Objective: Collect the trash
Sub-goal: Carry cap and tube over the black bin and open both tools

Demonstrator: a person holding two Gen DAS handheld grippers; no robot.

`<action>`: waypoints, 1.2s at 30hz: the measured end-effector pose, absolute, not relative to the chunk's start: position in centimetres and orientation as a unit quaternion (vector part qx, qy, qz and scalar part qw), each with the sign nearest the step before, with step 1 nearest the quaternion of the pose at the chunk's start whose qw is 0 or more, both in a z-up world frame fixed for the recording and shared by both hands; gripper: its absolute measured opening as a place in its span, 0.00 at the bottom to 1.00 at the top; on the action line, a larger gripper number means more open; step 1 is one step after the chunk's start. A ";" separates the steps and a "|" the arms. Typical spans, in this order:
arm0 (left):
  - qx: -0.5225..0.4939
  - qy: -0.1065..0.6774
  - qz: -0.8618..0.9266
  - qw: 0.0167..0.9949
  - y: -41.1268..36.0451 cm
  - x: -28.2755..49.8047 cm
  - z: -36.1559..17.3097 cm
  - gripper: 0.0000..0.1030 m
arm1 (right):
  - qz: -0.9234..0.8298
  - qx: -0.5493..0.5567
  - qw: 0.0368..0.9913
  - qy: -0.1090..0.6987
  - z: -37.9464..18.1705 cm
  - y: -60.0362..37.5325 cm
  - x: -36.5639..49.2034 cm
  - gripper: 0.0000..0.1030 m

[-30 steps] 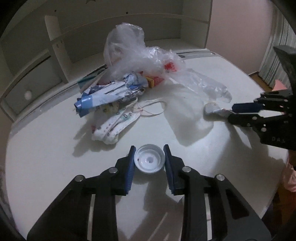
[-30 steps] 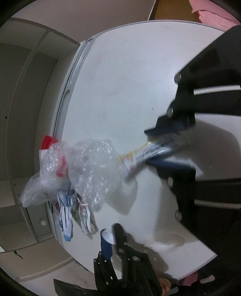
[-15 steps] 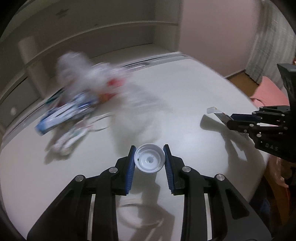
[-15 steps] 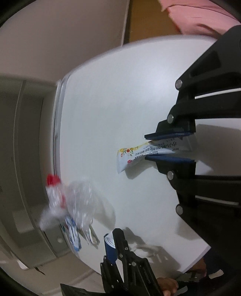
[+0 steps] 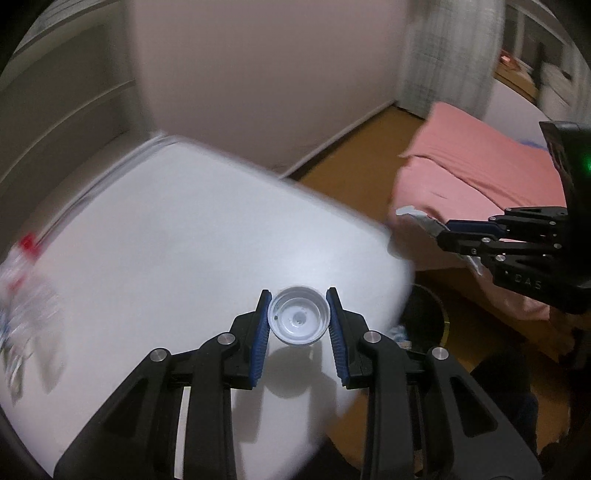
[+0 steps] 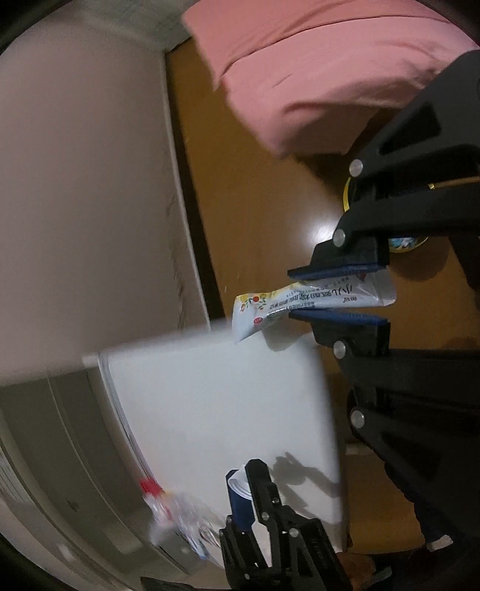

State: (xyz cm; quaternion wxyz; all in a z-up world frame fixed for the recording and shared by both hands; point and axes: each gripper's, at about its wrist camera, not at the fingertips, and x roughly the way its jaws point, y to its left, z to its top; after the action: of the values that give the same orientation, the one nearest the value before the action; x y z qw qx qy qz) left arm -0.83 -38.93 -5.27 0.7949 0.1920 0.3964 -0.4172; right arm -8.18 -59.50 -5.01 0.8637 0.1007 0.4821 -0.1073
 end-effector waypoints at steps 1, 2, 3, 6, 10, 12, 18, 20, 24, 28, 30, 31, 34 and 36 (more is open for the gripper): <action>0.198 0.394 -0.431 0.787 -40.7 -1.8 -5.4 0.28 | -0.116 0.107 0.862 0.482 -5.1 -60.4 -9.1 0.16; 0.203 0.392 -0.443 0.780 -42.2 -2.7 -5.5 0.28 | -0.130 0.116 0.859 0.481 -5.2 -61.8 -10.5 0.16; 0.207 0.391 -0.451 0.775 -43.2 -3.3 -5.7 0.28 | -0.143 0.124 0.856 0.481 -5.4 -63.0 -11.8 0.16; 0.221 0.386 -0.482 0.755 -47.1 -6.1 -6.2 0.28 | -0.171 0.144 0.847 0.481 -6.2 -65.8 -15.0 0.16; 0.239 0.383 -0.518 0.727 -51.8 -9.5 -7.5 0.28 | -0.204 0.175 0.834 0.482 -7.7 -69.2 -19.1 0.16; 0.246 0.383 -0.530 0.715 -53.7 -10.5 -8.4 0.28 | -0.216 0.189 0.827 0.484 -8.7 -70.4 -20.6 0.16; 0.264 0.387 -0.555 0.688 -57.9 -12.4 -11.9 0.28 | -0.241 0.228 0.806 0.491 -12.5 -73.2 -24.0 0.16; 0.261 0.396 -0.557 0.682 -58.6 -12.7 -13.1 0.28 | -0.248 0.239 0.798 0.495 -14.1 -73.6 -24.3 0.16; 0.260 0.405 -0.559 0.675 -59.8 -13.0 -15.5 0.28 | -0.256 0.269 0.780 0.503 -17.8 -74.8 -24.4 0.16; 0.262 0.413 -0.557 0.671 -60.6 -12.8 -17.8 0.28 | -0.261 0.291 0.764 0.514 -21.1 -75.6 -25.0 0.16; 0.265 0.420 -0.553 0.668 -60.8 -12.7 -18.7 0.28 | -0.264 0.300 0.757 0.518 -22.3 -75.8 -25.1 0.16; 0.268 0.425 -0.550 0.667 -60.9 -12.7 -19.3 0.28 | -0.264 0.303 0.755 0.519 -22.8 -75.9 -25.1 0.16; 0.271 0.434 -0.547 0.663 -61.0 -12.7 -20.2 0.28 | -0.262 0.306 0.752 0.522 -23.5 -76.0 -24.8 0.16; 0.275 0.435 -0.545 0.662 -61.2 -12.7 -20.6 0.28 | -0.261 0.306 0.752 0.523 -23.8 -76.0 -24.6 0.16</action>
State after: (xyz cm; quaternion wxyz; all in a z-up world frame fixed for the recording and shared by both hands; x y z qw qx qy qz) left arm -12.75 -61.18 -20.61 0.6617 0.2748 0.4351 -0.5452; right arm -24.61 -76.02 -23.79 0.7517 0.3059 0.5230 -0.2607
